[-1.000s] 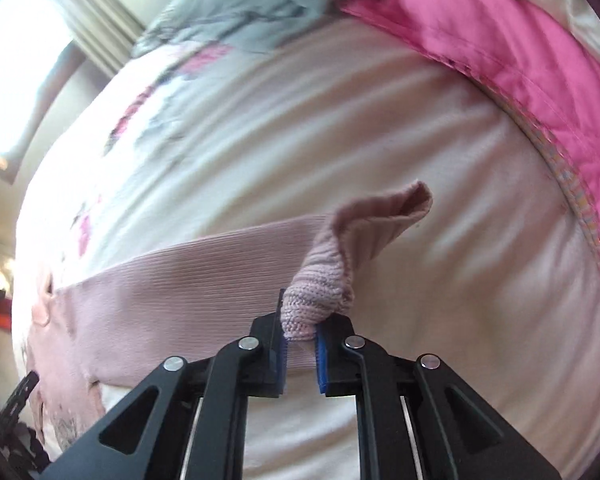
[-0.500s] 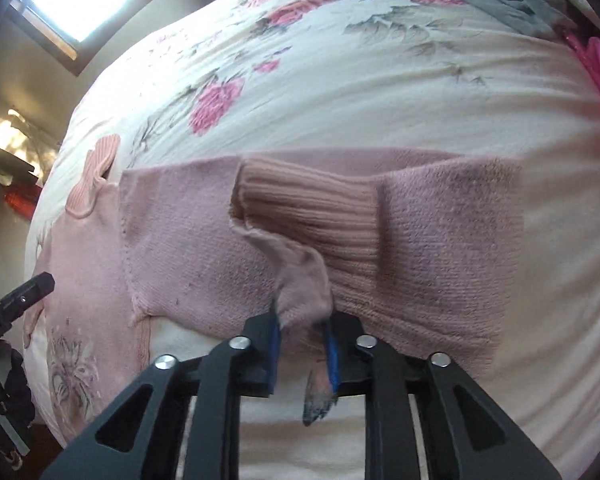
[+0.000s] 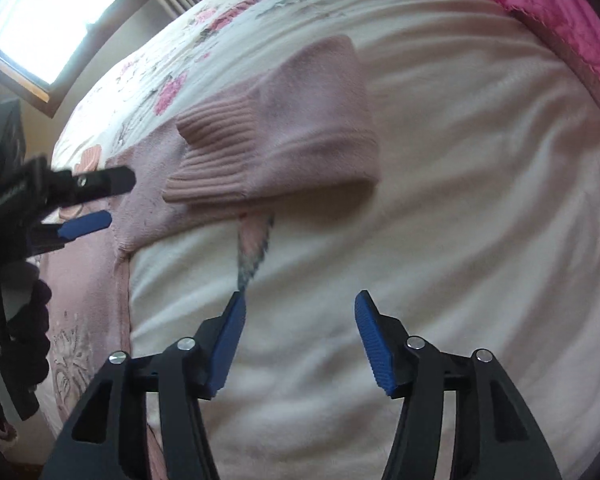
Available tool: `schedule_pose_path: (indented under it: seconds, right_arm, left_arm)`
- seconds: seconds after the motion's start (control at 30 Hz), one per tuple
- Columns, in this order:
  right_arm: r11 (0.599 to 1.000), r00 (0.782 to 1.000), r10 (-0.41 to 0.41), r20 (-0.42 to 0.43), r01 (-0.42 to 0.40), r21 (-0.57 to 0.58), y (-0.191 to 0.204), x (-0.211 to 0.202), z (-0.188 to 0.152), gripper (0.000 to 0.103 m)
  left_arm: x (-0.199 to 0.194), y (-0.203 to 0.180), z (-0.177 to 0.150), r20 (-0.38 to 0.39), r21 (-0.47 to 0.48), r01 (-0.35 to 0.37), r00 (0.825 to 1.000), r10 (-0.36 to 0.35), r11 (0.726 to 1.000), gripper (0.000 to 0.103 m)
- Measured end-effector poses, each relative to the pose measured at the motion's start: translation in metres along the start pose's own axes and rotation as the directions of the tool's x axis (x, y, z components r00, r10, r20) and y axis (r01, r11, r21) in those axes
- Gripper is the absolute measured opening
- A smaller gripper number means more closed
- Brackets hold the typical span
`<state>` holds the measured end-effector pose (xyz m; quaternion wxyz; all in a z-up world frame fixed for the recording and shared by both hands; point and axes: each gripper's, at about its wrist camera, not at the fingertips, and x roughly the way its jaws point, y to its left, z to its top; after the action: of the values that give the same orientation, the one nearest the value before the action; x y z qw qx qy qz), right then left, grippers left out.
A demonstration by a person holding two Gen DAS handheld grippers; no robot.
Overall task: Fold small clothes
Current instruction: 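Grasp the other sleeve cuff with the left tool and lift it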
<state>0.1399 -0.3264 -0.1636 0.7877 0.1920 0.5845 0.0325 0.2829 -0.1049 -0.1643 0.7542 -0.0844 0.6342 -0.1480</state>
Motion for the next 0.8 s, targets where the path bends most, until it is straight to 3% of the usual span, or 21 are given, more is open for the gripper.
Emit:
schedule_pose_path:
  seconds: [0.13,0.2,0.3,0.33,0.37,0.4,0.43,0.47,0.53,0.8]
  right_arm:
    - [1.0,1.0,-0.016,-0.012,0.016,0.005,-0.012,-0.007,-0.029,0.064]
    - [0.999,0.999,-0.034,-0.014,0.034,0.023,-0.013,-0.006,-0.038,0.064]
    - [0.997,1.0,-0.028,-0.009,0.029,0.067,-0.023,-0.009,-0.047,0.064]
    - [0.996,1.0,-0.019,-0.008,0.02,0.081,-0.027,-0.01,-0.05,0.061]
    - [0.996,1.0,-0.012,-0.008,0.012,0.094,-0.03,-0.011,-0.051,0.052]
    - [0.995,1.0,-0.008,-0.01,0.009,0.103,-0.031,-0.011,-0.053,0.047]
    - [0.994,1.0,-0.009,-0.014,0.01,0.109,-0.031,-0.009,-0.053,0.034]
    - [0.994,1.0,-0.015,-0.019,0.017,0.111,-0.032,-0.009,-0.054,0.025]
    - [0.994,0.999,-0.028,-0.017,0.03,0.11,-0.021,-0.002,-0.051,0.018]
    - [0.997,1.0,0.0,0.007,-0.001,0.081,0.013,0.0,-0.037,0.017]
  left_arm:
    - [0.031,-0.012,0.006,-0.07,-0.061,0.033,0.997,-0.037,0.998,0.098]
    - [0.041,-0.017,0.007,-0.093,-0.09,0.053,0.994,-0.061,0.995,0.087]
    - [0.046,-0.026,0.007,-0.103,-0.097,0.043,0.993,-0.053,0.994,0.063]
    - [0.045,-0.028,0.007,-0.095,-0.092,0.046,0.994,-0.054,0.995,0.047]
    - [0.044,-0.029,0.008,-0.091,-0.091,0.052,0.994,-0.061,0.995,0.031]
    - [0.043,-0.029,0.009,-0.089,-0.093,0.056,0.994,-0.064,0.994,0.023]
    - [0.041,-0.028,0.009,-0.084,-0.099,0.074,0.993,-0.082,0.992,0.01]
    - [0.038,-0.027,0.01,-0.078,-0.107,0.093,0.992,-0.102,0.99,0.007]
    - [0.025,-0.022,0.01,-0.047,-0.12,0.125,0.99,-0.132,0.985,0.007]
    - [-0.054,0.03,-0.001,0.128,-0.136,0.174,0.979,-0.157,0.975,0.006]
